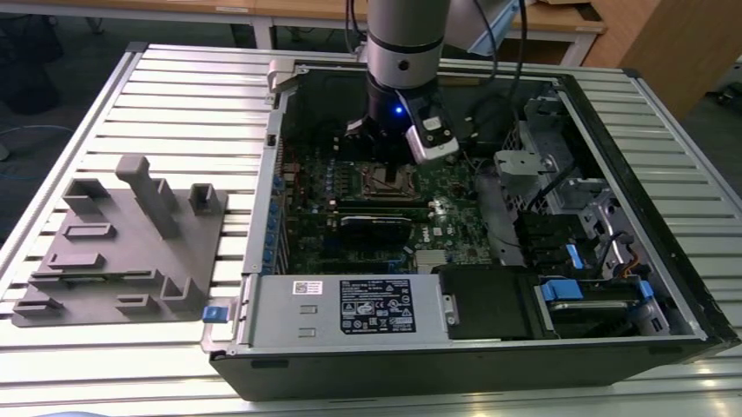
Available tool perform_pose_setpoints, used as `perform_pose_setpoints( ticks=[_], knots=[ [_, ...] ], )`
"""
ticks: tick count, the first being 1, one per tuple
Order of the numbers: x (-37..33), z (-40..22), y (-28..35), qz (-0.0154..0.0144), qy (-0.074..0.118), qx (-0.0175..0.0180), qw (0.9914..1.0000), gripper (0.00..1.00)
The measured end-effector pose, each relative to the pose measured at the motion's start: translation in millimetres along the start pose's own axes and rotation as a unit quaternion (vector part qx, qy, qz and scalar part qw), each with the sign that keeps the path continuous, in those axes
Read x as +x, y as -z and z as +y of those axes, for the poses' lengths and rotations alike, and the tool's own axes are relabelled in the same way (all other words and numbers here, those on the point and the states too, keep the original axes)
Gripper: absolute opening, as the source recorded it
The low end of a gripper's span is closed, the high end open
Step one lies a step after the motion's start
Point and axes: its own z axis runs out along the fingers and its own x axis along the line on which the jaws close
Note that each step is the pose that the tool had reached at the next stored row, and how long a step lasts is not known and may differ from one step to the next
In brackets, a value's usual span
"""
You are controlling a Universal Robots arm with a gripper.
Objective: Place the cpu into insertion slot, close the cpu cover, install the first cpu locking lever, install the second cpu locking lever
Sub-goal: 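Install the second cpu locking lever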
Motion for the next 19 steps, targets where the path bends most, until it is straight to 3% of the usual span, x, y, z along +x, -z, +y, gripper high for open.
perform_pose_setpoints(
  ticks=[19],
  knots=[
    [3.5, -2.6, -2.5, -0.0001, 0.0, -0.0001, 1.0, 0.11]
  ],
)
